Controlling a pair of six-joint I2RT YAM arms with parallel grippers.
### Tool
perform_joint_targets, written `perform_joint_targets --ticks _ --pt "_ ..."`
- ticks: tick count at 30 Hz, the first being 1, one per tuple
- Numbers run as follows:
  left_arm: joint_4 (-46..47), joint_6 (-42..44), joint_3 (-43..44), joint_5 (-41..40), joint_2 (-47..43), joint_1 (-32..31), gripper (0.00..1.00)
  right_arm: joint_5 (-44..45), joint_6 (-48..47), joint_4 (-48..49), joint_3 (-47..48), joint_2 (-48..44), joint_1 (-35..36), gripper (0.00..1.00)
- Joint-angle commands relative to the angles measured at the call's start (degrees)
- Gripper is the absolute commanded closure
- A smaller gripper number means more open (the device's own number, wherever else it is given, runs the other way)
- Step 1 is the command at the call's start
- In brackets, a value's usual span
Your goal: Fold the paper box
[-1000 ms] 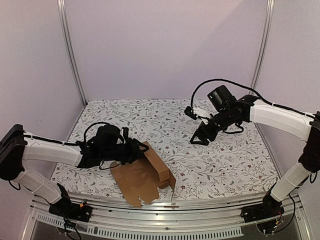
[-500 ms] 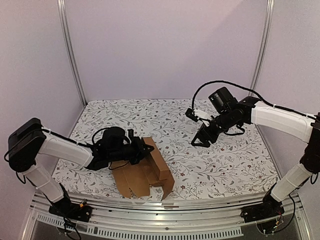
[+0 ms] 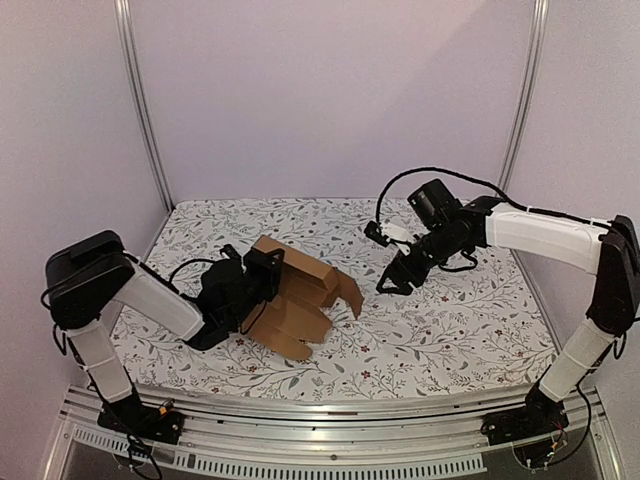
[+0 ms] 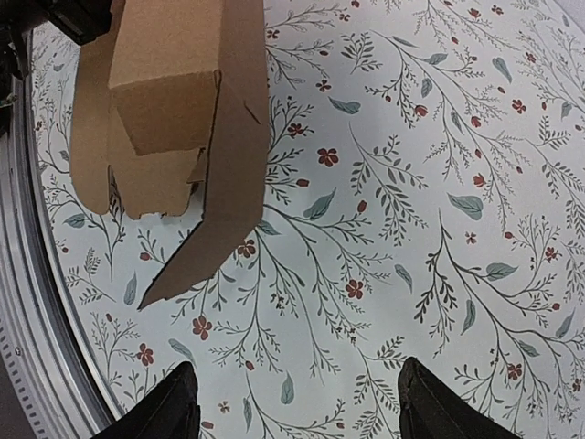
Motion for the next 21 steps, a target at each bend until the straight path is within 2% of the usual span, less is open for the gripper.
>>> perform_joint_targets --ticks 1,3,6,9,10,11,13,14,15,16,17,19,21 --pt "22.9 -8.8 6.4 -6.7 18.8 1.0 1.00 -0.2 0.2 1.2 3.0 3.1 -2.2 0.27" --pt "25.2 -16.9 12.0 -4.1 26.6 1.3 1.00 -0.1 0.6 1.1 3.3 4.0 -2.9 0.27" --pt "25.1 -18.8 16.8 -2.2 31.5 1.1 0.87 -0.4 0.9 0.9 3.0 4.3 -3.8 0.27" --pt "25.1 -14.7 15.2 -2.7 29.5 1.0 0.70 -0.7 1.0 1.0 2.3 3.6 -4.4 0.27" --pt "24.7 -13.2 14.2 -2.6 28.4 1.0 0.61 -0.6 1.0 1.1 2.0 3.4 -4.5 0.27" --pt "23.6 -12.1 13.1 -2.1 26.8 1.1 0.52 -0.7 1.1 1.2 1.8 3.1 -4.5 0.27" --pt "19.4 -11.3 10.7 -0.2 23.1 1.2 0.42 -0.9 1.2 1.3 1.6 2.8 -4.6 0.27" --pt "16.9 -11.2 9.5 1.2 21.1 1.2 0.36 -1.1 1.3 1.3 1.6 2.7 -4.7 0.27" --pt "14.1 -11.2 8.1 2.7 18.9 1.0 0.25 -1.2 1.3 1.2 1.7 2.6 -4.7 0.27" --pt "10.1 -11.4 6.8 4.4 16.7 0.9 0.06 -1.3 1.4 1.2 1.7 2.5 -4.7 0.27" --pt "5.6 -11.4 5.3 6.3 13.9 0.7 0.01 -1.4 1.5 1.1 1.7 2.3 -4.8 0.27" --pt "-5.4 -9.6 2.7 10.1 7.4 0.5 0.00 -1.2 1.5 0.9 1.7 1.9 -4.7 0.27" --pt "-22.0 -4.8 2.1 13.6 -0.9 0.3 0.00 -0.7 1.3 0.9 1.3 1.0 -4.8 0.27"
